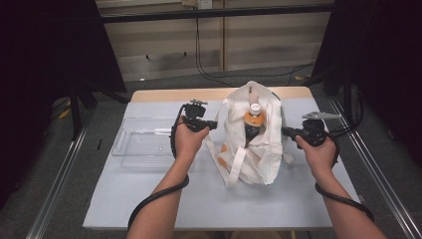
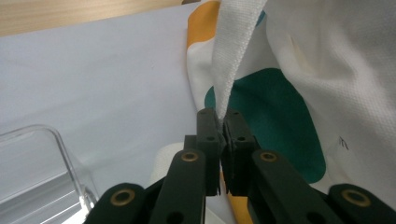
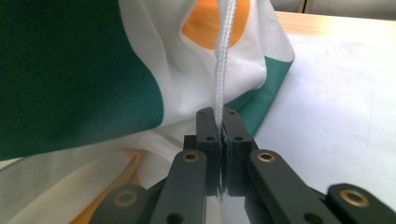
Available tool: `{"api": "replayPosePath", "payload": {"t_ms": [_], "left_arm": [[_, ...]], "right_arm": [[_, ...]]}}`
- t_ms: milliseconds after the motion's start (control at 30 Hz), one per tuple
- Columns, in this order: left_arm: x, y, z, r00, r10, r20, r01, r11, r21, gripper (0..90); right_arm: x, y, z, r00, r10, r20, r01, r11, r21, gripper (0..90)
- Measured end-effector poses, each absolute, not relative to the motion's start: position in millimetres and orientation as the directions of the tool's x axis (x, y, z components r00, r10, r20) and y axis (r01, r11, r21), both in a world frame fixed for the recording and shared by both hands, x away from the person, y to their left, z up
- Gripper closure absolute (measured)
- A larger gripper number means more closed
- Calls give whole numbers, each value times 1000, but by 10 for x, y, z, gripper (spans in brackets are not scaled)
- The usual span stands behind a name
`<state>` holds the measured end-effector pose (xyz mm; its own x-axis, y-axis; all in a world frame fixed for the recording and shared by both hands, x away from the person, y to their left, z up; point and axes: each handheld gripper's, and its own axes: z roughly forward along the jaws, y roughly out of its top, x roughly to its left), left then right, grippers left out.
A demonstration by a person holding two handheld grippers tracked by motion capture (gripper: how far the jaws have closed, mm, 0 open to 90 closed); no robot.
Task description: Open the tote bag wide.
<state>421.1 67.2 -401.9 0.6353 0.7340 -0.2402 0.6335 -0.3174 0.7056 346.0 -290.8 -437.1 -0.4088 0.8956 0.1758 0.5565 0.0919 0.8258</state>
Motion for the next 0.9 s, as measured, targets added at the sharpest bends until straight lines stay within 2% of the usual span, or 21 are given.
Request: {"api": "replayPosePath", "payload": {"t_ms": [133, 367, 433, 767, 833, 900], "left_arm": [[4226, 641, -4001, 637, 731, -245, 634, -316, 706, 821], [4269, 571, -3937, 639, 735, -224, 617, -317, 720, 623], [4283, 550, -3908, 642, 734, -222, 607, -310, 732, 609], [4341, 397, -3688, 656, 733, -180, 551, -303, 778, 654], [4345, 372, -3662, 664, 726, -177, 539, -301, 786, 702], [4343, 354, -3659, 658, 727, -198, 551, -286, 784, 791]], "right_arm": [[3465, -2878, -4345, -416, 892, 174, 549, 94, 830, 881], [3468, -2847, -4314, -422, 889, 176, 543, 92, 834, 880], [3469, -2841, -4307, -424, 889, 174, 542, 95, 835, 880], [3472, -2838, -4297, -428, 887, 172, 539, 98, 837, 878], [3470, -2840, -4296, -426, 887, 175, 539, 94, 837, 877], [3470, -2842, -4296, -426, 888, 175, 540, 95, 836, 876]]}}
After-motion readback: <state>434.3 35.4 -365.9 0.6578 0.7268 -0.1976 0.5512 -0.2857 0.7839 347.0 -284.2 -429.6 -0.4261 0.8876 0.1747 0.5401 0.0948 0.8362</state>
